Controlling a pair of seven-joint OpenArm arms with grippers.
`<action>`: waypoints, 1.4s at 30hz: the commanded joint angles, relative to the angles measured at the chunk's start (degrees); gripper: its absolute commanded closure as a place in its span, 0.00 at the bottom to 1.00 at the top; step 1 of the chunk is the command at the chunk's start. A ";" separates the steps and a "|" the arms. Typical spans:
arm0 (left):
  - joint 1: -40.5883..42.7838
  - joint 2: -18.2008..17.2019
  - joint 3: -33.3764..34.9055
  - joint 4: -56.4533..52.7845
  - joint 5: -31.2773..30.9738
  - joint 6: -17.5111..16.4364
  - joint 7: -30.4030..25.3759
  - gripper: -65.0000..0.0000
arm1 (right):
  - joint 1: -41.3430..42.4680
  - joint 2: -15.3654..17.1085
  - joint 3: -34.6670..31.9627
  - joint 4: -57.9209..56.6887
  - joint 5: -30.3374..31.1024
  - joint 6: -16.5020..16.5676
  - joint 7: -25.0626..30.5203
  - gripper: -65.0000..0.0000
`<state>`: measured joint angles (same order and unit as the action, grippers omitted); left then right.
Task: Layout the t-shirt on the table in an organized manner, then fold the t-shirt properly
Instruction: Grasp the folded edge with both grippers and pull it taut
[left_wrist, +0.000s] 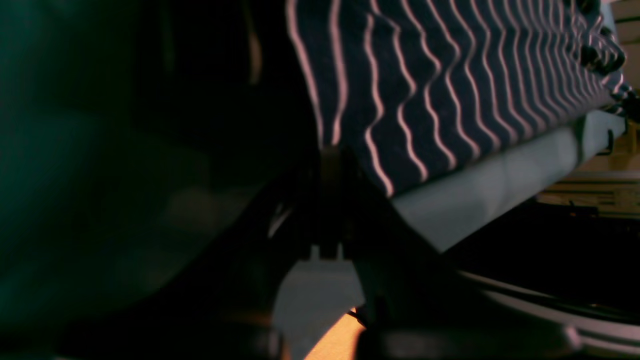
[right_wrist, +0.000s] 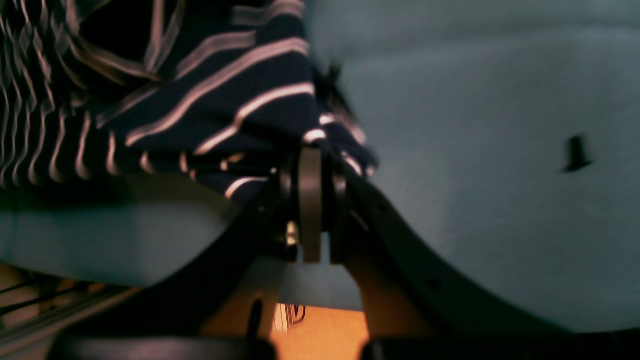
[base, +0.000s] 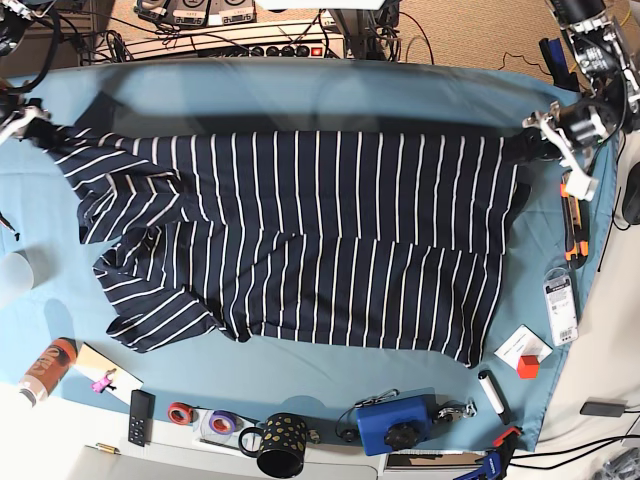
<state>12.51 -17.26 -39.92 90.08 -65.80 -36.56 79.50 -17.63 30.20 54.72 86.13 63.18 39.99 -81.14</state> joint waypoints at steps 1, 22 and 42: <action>0.81 -0.96 -0.44 0.85 -0.70 -0.57 0.50 1.00 | 0.00 1.77 1.49 0.79 0.81 0.01 1.14 1.00; 6.88 -3.58 -0.52 0.85 -0.68 -2.14 0.50 1.00 | -15.91 2.03 1.66 0.87 8.44 0.01 1.14 1.00; 14.82 -6.49 -0.50 0.85 -1.97 -2.93 -4.79 0.69 | -16.20 1.88 1.60 0.87 12.02 0.01 1.14 0.78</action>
<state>26.48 -22.09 -39.33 90.74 -69.71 -40.69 73.84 -33.52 30.50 55.70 86.24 74.00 39.99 -80.77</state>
